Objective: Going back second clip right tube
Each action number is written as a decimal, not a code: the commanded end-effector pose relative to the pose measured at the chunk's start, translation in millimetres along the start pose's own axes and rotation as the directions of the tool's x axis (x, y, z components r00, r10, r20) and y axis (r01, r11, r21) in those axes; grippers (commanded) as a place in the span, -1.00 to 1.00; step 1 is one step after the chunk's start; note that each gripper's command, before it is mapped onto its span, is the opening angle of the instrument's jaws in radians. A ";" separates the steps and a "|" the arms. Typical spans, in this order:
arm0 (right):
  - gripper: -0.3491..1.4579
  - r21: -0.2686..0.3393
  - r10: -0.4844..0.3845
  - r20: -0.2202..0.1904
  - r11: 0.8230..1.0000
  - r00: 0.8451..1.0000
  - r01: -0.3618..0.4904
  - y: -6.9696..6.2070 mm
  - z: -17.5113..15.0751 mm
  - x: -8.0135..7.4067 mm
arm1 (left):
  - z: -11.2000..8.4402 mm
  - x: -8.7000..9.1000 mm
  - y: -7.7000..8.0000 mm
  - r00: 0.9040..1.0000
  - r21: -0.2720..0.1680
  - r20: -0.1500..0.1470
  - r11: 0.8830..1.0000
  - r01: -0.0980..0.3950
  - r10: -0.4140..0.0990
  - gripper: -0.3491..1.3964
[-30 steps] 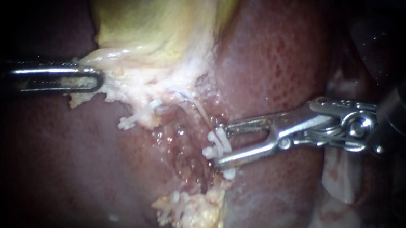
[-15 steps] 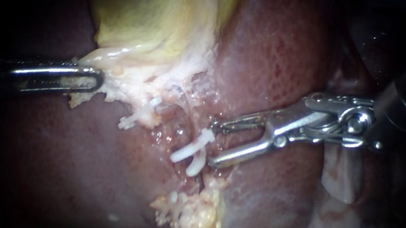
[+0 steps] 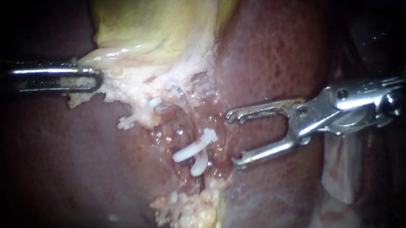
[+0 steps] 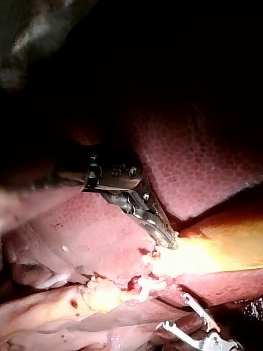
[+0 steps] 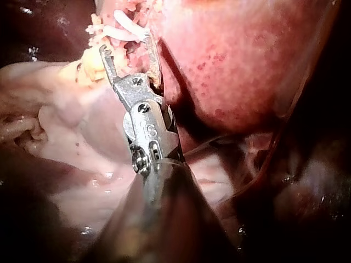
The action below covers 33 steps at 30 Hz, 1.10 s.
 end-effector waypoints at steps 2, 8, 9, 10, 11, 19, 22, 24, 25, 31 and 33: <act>-0.06 -0.002 -0.026 0.019 1.000 0.999 0.026 -0.2 -0.8 0.6 | 0.0 0.0 0.0 1.000 0.000 0.000 1.000 0.000 0.000 -1.00; -0.06 -0.009 -0.048 0.022 0.999 0.999 0.049 -0.3 -2.7 1.5 | 0.0 0.0 0.0 1.000 0.000 0.000 1.000 0.000 0.000 -1.00; -0.06 -0.008 -0.054 0.022 0.999 0.998 0.054 -0.3 -3.0 1.5 | 0.0 0.0 0.0 1.000 0.000 0.000 1.000 0.000 0.000 -1.00; -0.06 -0.008 -0.053 0.021 0.999 0.998 0.053 -0.3 -3.2 1.5 | 0.0 0.0 0.0 1.000 0.000 0.000 1.000 0.000 0.000 -1.00; -0.06 -0.007 -0.053 0.021 0.999 0.998 0.053 -0.3 -3.4 1.5 | 0.0 0.0 0.0 1.000 0.000 0.000 1.000 0.000 0.000 -1.00; -0.06 -0.005 -0.054 0.021 0.999 0.998 0.054 -0.3 -3.7 1.3 | 1.2 -0.2 0.2 1.000 0.007 -0.003 1.000 -0.001 0.001 -1.00; -0.06 -0.005 -0.054 0.021 0.999 0.998 0.055 -0.4 -3.8 1.3 | 2.2 -0.4 0.1 1.000 0.015 -0.006 1.000 -0.003 0.003 -1.00; -0.06 -0.004 -0.055 0.021 0.998 0.998 0.055 -0.4 -3.8 1.2 | 2.8 -0.6 -0.1 1.000 0.012 -0.005 1.000 -0.004 0.004 -1.00; -0.06 -0.004 -0.055 0.021 0.998 0.998 0.055 -0.4 -3.8 1.2 | 3.2 -0.7 -0.3 1.000 0.011 -0.005 1.000 -0.005 0.005 -1.00; -0.06 -0.004 -0.056 0.021 0.998 0.998 0.056 -0.4 -3.9 1.1 | 5.1 -1.5 -0.9 1.000 0.006 -0.003 1.000 -0.010 0.010 -1.00; -0.06 -0.004 -0.056 0.021 0.998 0.998 0.056 -0.4 -3.9 1.1 | 5.6 -1.6 -1.0 1.000 0.005 -0.003 1.000 -0.011 0.011 -1.00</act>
